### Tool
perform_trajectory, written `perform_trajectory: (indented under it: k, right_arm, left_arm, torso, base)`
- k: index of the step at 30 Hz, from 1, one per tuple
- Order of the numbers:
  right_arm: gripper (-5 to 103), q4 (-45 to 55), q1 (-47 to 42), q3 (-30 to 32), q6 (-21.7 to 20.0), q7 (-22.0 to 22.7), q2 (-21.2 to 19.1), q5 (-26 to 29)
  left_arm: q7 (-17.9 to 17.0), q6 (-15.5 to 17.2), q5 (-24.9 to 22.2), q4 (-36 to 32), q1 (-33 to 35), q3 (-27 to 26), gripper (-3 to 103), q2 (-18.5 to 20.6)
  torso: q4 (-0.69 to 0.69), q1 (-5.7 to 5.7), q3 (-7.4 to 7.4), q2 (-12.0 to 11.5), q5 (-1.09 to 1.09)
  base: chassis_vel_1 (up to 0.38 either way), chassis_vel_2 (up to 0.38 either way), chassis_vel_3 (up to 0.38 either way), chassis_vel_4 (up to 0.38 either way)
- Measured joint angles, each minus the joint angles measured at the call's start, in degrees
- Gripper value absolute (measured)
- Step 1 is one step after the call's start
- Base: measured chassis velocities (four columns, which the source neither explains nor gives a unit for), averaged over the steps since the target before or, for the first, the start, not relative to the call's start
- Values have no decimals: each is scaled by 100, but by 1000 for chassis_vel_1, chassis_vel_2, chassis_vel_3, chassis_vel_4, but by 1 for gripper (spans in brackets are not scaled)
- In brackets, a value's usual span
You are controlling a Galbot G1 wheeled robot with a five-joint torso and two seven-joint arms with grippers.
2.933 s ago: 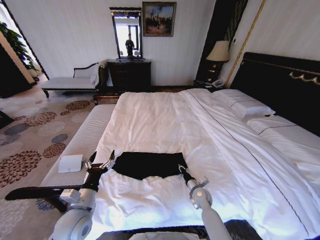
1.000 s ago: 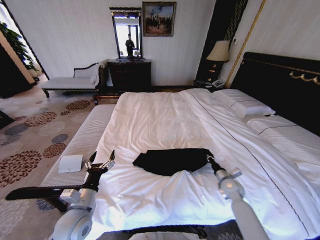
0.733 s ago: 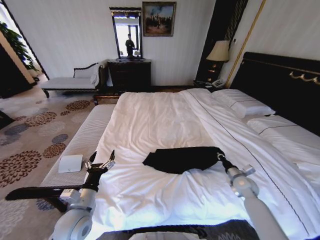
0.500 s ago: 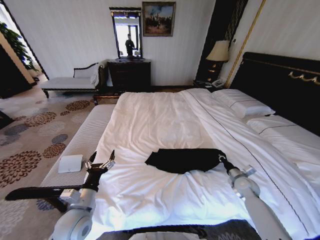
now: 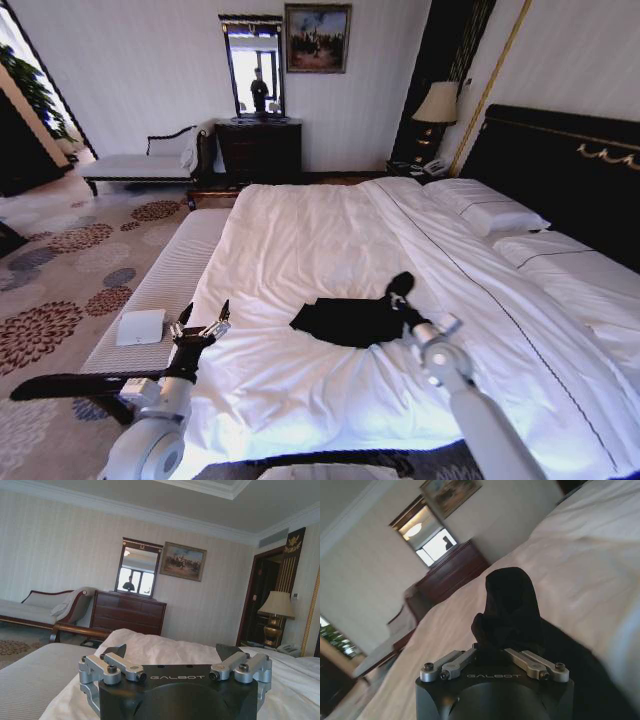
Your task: Fold the clothes on the bed.
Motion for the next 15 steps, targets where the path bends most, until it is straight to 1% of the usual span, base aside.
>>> perform_trajectory:
  k: [1, 3, 5, 8, 11, 12, 15]
  right_arm:
    - [4, 0, 0, 0, 0, 0, 0, 0]
    - [4, -39, 83, -244, 21, 6, 191, -74]
    - [4, -133, 146, -522, 45, 8, 472, -206]
    - [4, -213, 174, -627, 56, -1, 590, -291]
    - [4, -600, 287, -782, 108, -60, 813, -467]
    - [4, -600, 287, -782, 108, -60, 813, -467]
    - [4, -880, 382, -830, 157, -80, 975, -574]
  left_arm:
    - [0, 0, 0, 0, 0, 0, 100, 0]
    - [0, 0, 0, 0, 0, 0, 100, 0]
    - [0, 0, 0, 0, 0, 0, 100, 0]
    - [0, 0, 0, 0, 0, 0, 100, 0]
    - [0, 0, 0, 0, 0, -1, 100, 0]
    - [0, 0, 0, 0, 0, -1, 100, 0]
    - [0, 0, 0, 0, 0, -1, 100, 0]
  torso:
    - [0, 0, 0, 0, 0]
    - [0, 0, 0, 0, 1]
    - [1, 0, 0, 0, 0]
    - [1, 0, 0, 0, 0]
    - [1, 0, 0, 0, 0]
    - [1, 0, 0, 0, 0]
    - [0, 1, 0, -1, 1]
  base:
    - [0, 0, 0, 0]
    - [0, 0, 0, 0]
    - [0, 0, 0, 0]
    - [0, 0, 0, 0]
    - [0, 0, 0, 0]
    - [0, 0, 0, 0]
    - [0, 0, 0, 0]
